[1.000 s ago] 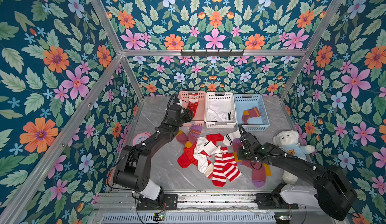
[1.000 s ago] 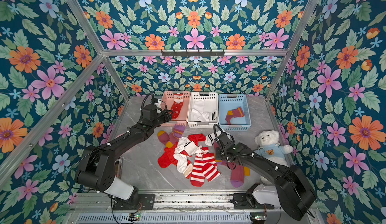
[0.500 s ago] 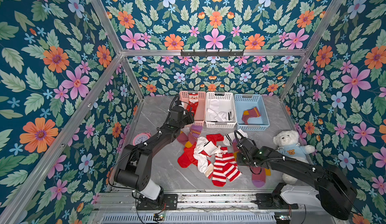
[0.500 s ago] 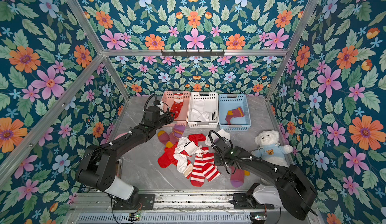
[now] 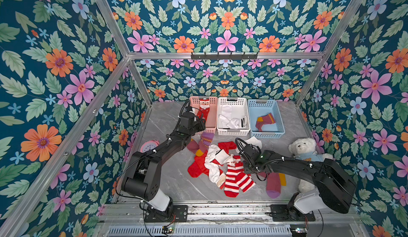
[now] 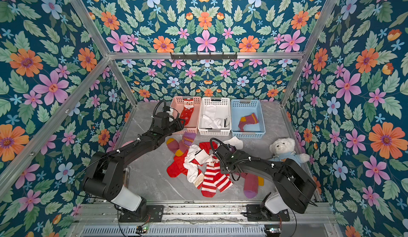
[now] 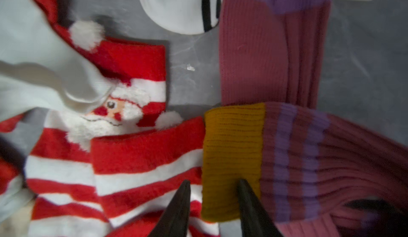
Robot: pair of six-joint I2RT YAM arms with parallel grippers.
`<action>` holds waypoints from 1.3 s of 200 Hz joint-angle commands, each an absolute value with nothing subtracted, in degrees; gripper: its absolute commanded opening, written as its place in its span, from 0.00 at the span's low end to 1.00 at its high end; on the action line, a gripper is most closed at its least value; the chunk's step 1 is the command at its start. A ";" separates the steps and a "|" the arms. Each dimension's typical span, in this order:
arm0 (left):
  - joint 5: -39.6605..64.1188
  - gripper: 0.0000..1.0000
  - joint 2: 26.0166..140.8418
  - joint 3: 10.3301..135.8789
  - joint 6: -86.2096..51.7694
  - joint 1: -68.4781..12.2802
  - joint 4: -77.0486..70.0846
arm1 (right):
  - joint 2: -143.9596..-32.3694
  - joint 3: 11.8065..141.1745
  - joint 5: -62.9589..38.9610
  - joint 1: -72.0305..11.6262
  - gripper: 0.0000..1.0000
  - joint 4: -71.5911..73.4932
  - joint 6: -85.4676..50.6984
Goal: Sort the socks into the basket by color
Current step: Pick up the sock at the center of the board.
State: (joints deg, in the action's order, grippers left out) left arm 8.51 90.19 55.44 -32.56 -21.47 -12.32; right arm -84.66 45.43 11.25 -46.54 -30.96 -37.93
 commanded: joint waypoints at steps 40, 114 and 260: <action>8.79 0.41 90.26 55.72 -32.17 -21.53 -12.55 | -83.20 45.86 15.03 -46.67 0.21 -34.06 -39.77; 9.05 0.41 89.96 55.72 -32.34 -21.53 -12.47 | -78.12 46.96 16.86 -46.66 0.00 -35.16 -38.97; 8.94 0.42 87.52 54.24 -32.61 -21.71 -12.48 | -64.62 71.26 22.29 -36.69 0.00 -36.76 -17.33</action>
